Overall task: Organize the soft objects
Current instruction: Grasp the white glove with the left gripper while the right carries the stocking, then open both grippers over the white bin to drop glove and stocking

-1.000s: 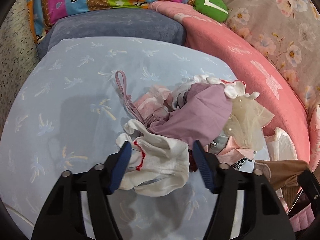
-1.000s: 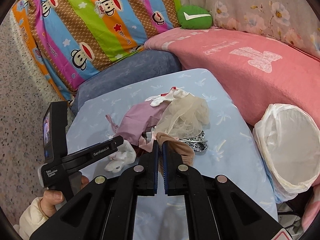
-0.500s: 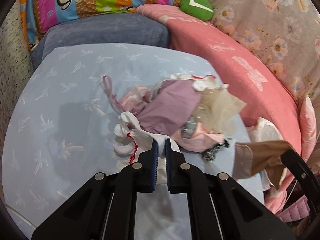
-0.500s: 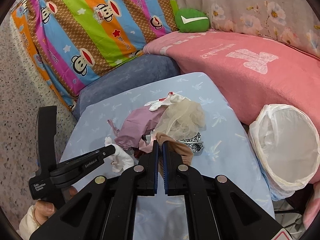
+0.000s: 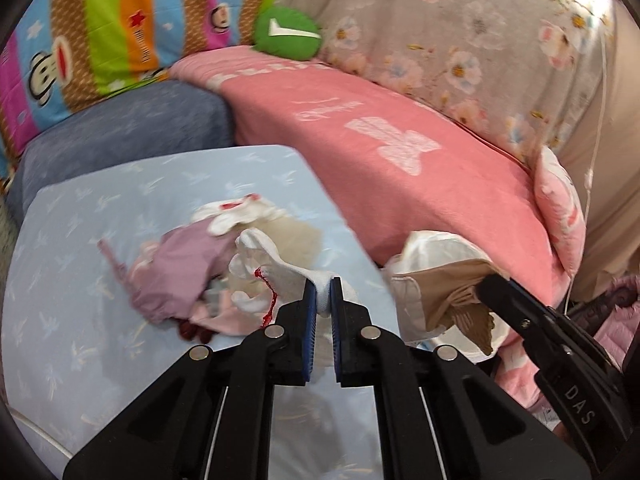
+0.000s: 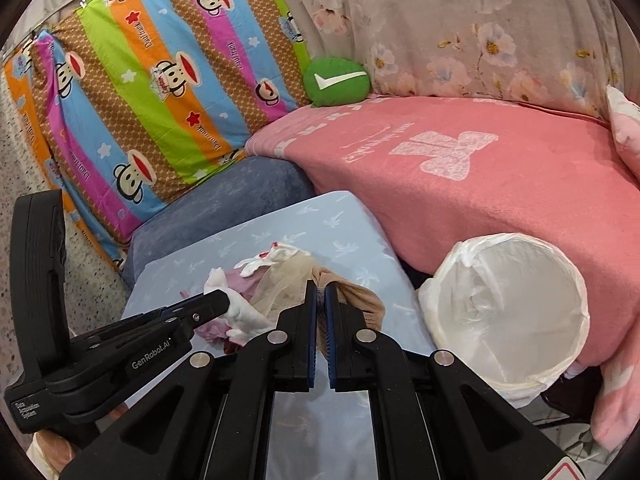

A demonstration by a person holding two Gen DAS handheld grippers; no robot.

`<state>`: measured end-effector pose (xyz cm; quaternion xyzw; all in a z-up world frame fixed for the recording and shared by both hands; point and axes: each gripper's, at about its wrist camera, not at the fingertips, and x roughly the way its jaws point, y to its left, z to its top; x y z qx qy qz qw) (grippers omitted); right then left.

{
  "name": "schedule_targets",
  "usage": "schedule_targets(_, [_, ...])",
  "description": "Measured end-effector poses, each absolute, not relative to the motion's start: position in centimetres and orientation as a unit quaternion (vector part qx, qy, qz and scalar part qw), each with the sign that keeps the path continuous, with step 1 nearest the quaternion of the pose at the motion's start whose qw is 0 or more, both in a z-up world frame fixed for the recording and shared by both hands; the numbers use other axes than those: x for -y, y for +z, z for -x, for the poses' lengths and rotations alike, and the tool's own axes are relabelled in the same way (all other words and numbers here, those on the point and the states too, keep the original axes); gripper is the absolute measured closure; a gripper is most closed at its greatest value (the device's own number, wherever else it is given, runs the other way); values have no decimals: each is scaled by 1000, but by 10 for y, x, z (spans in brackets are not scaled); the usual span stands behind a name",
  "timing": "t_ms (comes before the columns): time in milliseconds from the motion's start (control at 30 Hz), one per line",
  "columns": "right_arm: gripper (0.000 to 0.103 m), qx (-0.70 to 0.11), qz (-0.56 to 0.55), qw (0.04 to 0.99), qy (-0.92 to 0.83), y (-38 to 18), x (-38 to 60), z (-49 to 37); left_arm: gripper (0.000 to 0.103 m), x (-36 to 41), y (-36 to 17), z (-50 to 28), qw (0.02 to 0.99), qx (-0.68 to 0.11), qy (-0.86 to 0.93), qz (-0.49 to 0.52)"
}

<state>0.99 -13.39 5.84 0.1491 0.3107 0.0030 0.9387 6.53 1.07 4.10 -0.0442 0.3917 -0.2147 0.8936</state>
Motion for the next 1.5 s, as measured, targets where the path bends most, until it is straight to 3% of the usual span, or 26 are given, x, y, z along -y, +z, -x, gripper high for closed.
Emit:
schedule_targets(800, [97, -301, -200, 923, -131, 36, 277, -17, 94, 146, 31, -85, 838, -408, -362, -14])
schedule_targets(833, [96, -301, -202, 923, -133, 35, 279, -17, 87, 150, 30, -86, 838, -409, -360, -19])
schedule_targets(967, [93, -298, -197, 922, -150, 34, 285, -16, 45, 152, 30, -89, 848, -405, -343, -19])
schedule_targets(1033, [88, -298, -201, 921, -152, 33, 288, -15, 37, 148, 31, -90, 852, -403, -334, -13])
schedule_targets(1100, [78, -295, -202, 921, -155, 33, 290, -12, 35, 146, 31, -92, 853, -405, -329, -8])
schedule_targets(1167, [75, -294, -203, 921, -156, 33, 289, -10, 35, 144, 31, -93, 855, -406, -322, -9])
schedule_targets(1500, [67, -303, -198, 922, -137, 29, 268, -4, 35, 124, 29, -86, 867, -402, -295, -10])
